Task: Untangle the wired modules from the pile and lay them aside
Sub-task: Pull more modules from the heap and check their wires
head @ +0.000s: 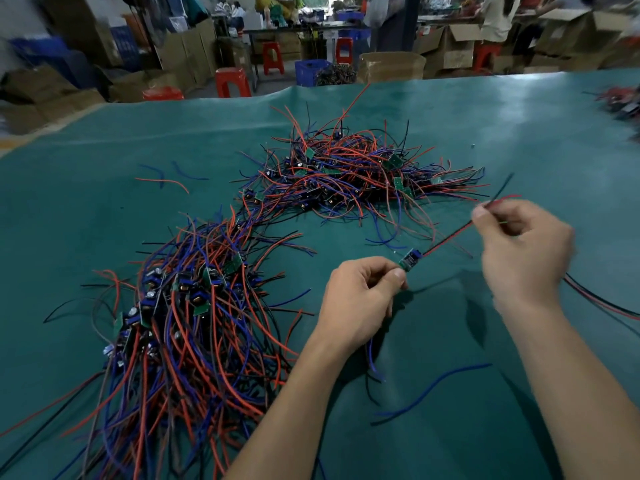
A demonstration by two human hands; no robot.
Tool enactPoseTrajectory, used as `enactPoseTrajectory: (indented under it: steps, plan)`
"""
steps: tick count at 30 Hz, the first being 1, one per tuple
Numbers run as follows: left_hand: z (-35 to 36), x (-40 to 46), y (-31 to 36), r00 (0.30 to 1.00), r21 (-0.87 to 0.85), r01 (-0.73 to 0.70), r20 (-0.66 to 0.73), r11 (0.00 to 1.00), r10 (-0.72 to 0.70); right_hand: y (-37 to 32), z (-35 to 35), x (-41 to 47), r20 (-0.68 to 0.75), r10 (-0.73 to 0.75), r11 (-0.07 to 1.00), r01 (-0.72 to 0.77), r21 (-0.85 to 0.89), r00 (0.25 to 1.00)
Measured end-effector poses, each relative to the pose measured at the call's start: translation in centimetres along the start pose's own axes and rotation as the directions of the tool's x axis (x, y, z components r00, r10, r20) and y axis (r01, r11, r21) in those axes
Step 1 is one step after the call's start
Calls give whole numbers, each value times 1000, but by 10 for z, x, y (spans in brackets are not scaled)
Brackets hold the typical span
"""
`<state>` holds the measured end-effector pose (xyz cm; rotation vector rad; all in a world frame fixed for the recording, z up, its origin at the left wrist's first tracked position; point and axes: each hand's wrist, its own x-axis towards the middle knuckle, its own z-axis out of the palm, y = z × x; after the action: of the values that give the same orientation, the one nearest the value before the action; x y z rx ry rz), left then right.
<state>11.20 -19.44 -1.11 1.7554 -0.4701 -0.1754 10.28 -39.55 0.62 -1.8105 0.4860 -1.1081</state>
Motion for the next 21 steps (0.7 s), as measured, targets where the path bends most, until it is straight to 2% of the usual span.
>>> enactPoseTrajectory:
  steps: [3, 6, 8, 9, 11, 12, 13, 15, 17, 18, 21]
  plan:
    - [0, 0, 0, 1000, 27, -5, 3, 1000, 4, 7, -11, 11, -169, 2, 997, -14, -71, 986]
    - [0, 0, -1, 999, 20, -6, -37, 1000, 7, 8, -16, 11, -333, 62, 994, -87, -59, 941]
    - [0, 1, -1, 993, -17, 8, -122, 1000, -10, 6, -15, 7, -344, 117, 986, -151, -74, 932]
    - [0, 2, -1, 985, -35, 13, -170, 999, -19, 4, -13, 4, -283, 132, 981, -166, -97, 950]
    - [-1, 3, -1, 974, -45, 11, -228, 999, -21, -3, -3, -9, 29, 168, 971, -161, -177, 985]
    - [-1, 3, -1, 973, -46, 6, -229, 999, -16, -8, 4, -19, 238, 167, 973, -120, -199, 957]
    - [0, 2, 0, 976, -49, -1, -217, 999, -9, -15, 12, -30, 417, 159, 981, -96, -170, 895]
    - [-1, 1, 2, 986, -69, -17, -169, 997, 5, -30, 24, -49, 634, 132, 983, -181, 14, 762]
    - [-2, 1, 5, 993, -96, -23, -122, 995, 11, -34, 28, -56, 700, 94, 937, -300, 178, 708]
    - [-3, 1, 5, 995, -100, -19, -100, 995, 9, -34, 29, -57, 697, 77, 923, -315, 220, 713]
    - [-1, 1, 5, 999, -95, 3, -40, 995, -7, -29, 25, -50, 589, 35, 941, -225, 253, 807]
